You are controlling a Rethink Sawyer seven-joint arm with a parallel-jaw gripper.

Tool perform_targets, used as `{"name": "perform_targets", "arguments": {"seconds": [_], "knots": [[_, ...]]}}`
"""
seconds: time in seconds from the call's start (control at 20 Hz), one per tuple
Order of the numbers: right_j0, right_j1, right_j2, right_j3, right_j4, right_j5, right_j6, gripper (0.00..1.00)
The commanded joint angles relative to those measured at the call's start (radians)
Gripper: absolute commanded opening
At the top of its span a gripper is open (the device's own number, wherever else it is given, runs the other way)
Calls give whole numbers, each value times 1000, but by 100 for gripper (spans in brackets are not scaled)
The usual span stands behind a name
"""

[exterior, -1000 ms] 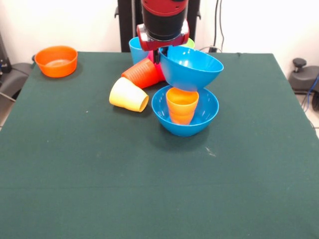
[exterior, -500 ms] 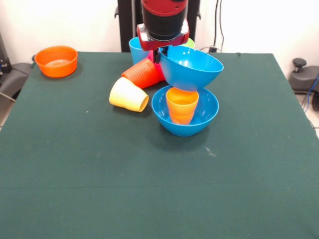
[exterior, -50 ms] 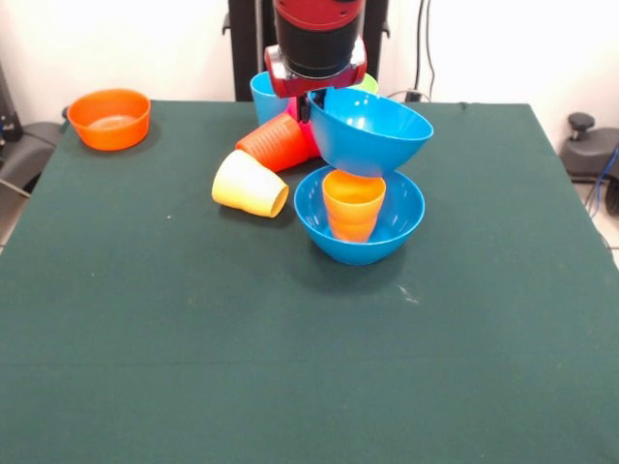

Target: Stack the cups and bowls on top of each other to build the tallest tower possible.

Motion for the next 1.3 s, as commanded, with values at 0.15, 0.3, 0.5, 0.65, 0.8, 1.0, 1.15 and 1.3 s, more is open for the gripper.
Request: {"name": "perform_targets", "arguments": {"seconds": [0.15, 0.3, 0.5, 0.65, 0.8, 1.0, 1.15, 1.3], "knots": [[-21, 1, 49, 38, 6, -117, 128, 0], [-22, 2, 49, 34, 10, -139, 141, 0], [-19, 6, 42, 34, 3, -178, 154, 0], [-16, 18, 40, 29, 4, -182, 159, 0], [-14, 25, 39, 33, 9, -201, 169, 0], [-11, 43, 33, 43, 25, -228, 202, 0], [-11, 37, 34, 49, 31, -227, 201, 0], [-6, 29, 31, 54, 30, -220, 200, 0]]}}
